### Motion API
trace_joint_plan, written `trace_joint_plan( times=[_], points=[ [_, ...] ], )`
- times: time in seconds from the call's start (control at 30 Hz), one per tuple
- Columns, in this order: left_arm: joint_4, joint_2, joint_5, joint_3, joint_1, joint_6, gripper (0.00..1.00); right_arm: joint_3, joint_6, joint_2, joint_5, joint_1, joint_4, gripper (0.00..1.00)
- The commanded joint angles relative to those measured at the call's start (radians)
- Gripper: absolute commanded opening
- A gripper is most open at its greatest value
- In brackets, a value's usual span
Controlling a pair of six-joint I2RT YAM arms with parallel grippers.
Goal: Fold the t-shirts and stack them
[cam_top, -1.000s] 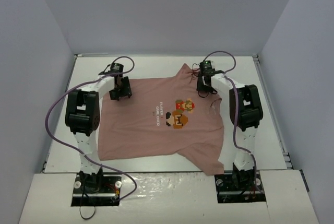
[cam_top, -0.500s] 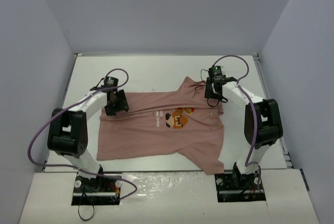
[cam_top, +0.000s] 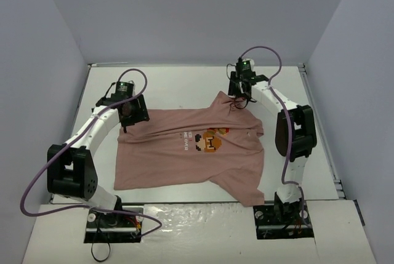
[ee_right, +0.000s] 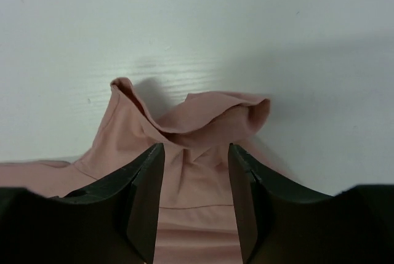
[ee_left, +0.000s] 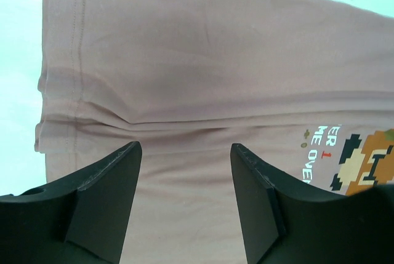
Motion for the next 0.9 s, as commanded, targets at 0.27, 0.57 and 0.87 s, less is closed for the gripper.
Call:
trace_joint_plan(
  times=[0.27,0.57,0.87],
  points=[
    [-0.051,-0.125,0.027,-0.024,-0.008,0.078,0.57,0.106,-0.284,0.051,0.027,0.034,0.012,0.49],
    [-0.065,-0.139,0.028,-0.053,-0.008,0.084,0.57,0.132,-0.407,0.109,-0.019,0.034,0.015,0.49],
    [-0.08,-0.134,0.021,-0.059,-0.008,0.096,0.57,0.16,-0.5,0.141,-0.119,0.034,0.015,0.46]
  ],
)
